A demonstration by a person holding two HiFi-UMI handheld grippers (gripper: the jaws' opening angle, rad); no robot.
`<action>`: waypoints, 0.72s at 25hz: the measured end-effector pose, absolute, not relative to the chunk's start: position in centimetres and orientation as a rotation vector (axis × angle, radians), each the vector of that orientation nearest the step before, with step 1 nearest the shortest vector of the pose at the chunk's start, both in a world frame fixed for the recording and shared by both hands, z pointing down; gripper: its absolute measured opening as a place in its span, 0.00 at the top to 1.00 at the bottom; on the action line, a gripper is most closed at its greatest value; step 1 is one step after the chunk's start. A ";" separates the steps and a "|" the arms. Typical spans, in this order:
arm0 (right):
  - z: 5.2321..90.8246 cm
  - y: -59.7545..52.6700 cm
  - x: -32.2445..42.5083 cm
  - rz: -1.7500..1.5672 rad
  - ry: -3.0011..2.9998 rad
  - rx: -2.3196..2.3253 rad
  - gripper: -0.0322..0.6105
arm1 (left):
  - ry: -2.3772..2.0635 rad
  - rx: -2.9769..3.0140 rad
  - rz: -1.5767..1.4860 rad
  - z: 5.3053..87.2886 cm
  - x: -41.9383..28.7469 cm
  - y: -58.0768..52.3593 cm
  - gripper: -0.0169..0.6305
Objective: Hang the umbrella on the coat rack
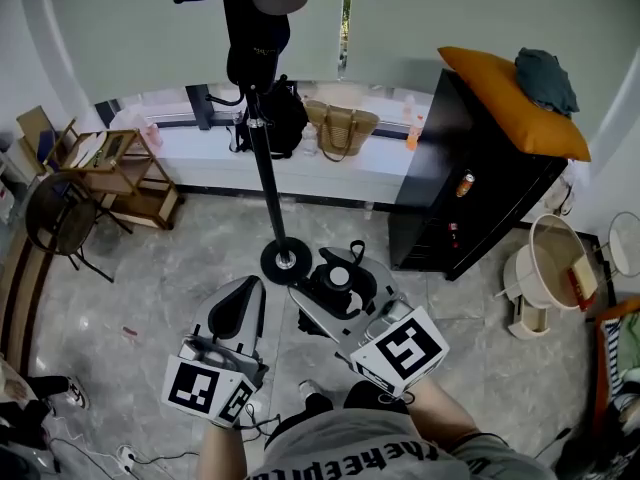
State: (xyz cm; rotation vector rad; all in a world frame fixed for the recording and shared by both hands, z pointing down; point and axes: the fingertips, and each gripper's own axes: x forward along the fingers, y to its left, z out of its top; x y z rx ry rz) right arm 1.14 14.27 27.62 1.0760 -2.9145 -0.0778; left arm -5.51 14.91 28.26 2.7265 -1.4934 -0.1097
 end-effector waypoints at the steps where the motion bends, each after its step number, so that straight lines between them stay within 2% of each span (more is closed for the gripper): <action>1: 27.6 14.0 1.0 -0.079 -2.914 1.090 0.56 | -1.487 2.729 -0.109 28.3 -5.8 14.6 0.95; 18: 27.7 8.0 -0.9 -0.086 -2.929 1.044 0.56 | -1.578 2.658 -0.116 29.0 -9.0 9.1 0.95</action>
